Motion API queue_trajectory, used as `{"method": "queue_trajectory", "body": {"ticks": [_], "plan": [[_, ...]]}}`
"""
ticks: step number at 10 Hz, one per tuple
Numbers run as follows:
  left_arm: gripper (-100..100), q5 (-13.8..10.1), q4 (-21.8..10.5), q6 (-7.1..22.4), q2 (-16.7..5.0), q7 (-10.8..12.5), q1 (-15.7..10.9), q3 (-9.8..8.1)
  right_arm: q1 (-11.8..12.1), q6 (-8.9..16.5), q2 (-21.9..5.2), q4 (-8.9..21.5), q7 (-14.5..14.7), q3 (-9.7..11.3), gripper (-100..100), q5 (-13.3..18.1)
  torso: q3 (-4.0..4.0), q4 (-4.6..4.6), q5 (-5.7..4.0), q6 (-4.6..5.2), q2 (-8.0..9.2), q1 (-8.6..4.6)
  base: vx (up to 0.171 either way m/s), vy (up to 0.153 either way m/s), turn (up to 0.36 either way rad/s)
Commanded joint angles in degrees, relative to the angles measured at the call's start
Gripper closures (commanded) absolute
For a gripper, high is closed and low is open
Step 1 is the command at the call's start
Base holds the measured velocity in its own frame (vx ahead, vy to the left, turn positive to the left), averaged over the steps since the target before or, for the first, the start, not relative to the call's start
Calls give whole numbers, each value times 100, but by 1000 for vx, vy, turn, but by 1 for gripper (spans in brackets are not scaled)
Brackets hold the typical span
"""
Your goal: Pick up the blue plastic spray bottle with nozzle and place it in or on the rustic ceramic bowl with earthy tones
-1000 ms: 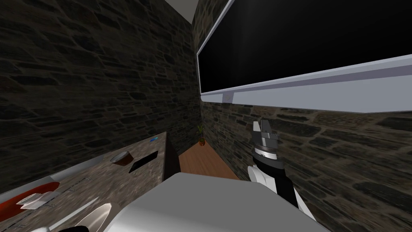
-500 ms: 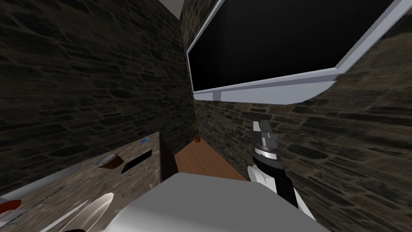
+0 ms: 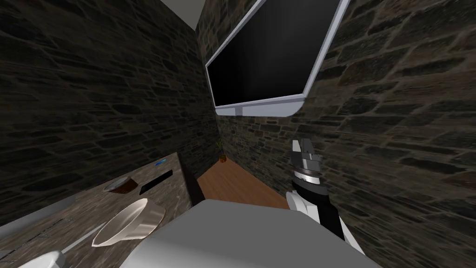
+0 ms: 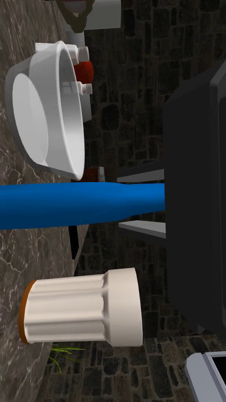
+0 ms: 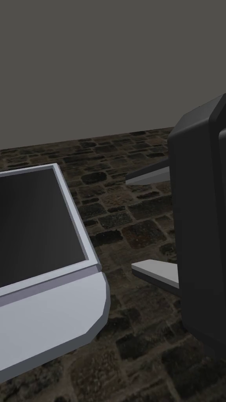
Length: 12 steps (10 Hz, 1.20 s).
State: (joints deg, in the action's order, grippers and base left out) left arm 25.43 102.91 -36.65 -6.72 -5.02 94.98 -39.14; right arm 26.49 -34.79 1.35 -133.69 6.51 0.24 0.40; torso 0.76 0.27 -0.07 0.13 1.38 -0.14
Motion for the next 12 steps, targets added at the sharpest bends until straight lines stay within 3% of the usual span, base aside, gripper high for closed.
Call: {"method": "queue_trajectory", "body": {"ticks": [1,6,12], "plan": [[100,20,32,42,14,146,136,-61,0,0,0,0,0,0,0,0,0,0,0,0,0,0,-287,-68,-198],[100,-429,139,359,-81,504,527,-337,2,0,-2,0,0,-3,0,0,-25,-11,13,-3,-43,86,-198,67,-62],[100,-995,227,694,-330,828,855,-602,3,-1,-2,-1,0,-3,0,0,-39,-13,20,-11,-71,91,-118,103,5]]}}
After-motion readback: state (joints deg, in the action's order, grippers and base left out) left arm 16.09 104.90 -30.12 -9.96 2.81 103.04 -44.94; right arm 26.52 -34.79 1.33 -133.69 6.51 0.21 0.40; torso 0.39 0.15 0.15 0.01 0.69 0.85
